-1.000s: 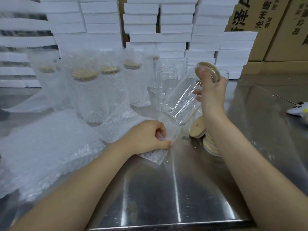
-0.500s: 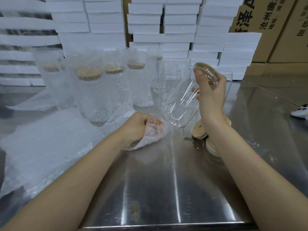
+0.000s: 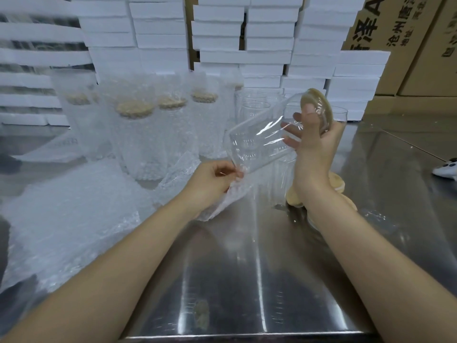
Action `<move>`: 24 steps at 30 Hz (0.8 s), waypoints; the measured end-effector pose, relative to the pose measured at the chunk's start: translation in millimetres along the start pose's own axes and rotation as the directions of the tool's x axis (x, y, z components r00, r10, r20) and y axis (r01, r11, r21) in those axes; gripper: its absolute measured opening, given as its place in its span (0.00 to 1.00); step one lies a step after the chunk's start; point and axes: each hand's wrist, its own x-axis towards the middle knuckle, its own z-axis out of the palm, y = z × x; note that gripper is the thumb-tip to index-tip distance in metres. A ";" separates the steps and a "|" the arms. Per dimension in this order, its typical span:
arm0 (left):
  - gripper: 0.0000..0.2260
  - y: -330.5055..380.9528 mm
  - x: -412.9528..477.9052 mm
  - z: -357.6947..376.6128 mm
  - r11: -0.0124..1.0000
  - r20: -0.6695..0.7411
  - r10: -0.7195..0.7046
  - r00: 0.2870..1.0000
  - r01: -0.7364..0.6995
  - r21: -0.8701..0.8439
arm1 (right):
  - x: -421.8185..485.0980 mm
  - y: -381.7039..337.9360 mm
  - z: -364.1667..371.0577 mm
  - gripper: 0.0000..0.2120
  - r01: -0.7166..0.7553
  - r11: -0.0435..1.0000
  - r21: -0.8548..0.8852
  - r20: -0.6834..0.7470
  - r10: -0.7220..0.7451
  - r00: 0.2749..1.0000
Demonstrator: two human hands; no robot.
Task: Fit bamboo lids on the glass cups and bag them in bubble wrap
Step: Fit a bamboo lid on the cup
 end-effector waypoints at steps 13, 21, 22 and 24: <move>0.07 15.7 2.0 -11.1 0.973 -0.164 0.204 0.965 -0.219 -0.078 | -13.4 8.2 0.7 0.30 0.224 0.944 -0.243 0.067 -0.214 0.975; 0.45 -0.8 7.1 -30.6 0.335 0.237 0.722 0.650 -0.628 0.702 | -26.6 6.3 11.6 0.31 0.091 0.992 -0.090 0.008 -0.090 0.996; 0.45 0.5 7.6 -31.9 0.285 0.222 0.754 0.619 -0.612 0.737 | -31.7 6.3 13.9 0.33 0.086 0.994 -0.068 0.020 -0.085 0.996; 0.45 2.5 8.8 -35.3 0.196 0.202 0.809 0.551 -0.578 0.792 | -39.9 6.2 17.3 0.31 0.094 0.995 -0.027 0.021 -0.093 0.995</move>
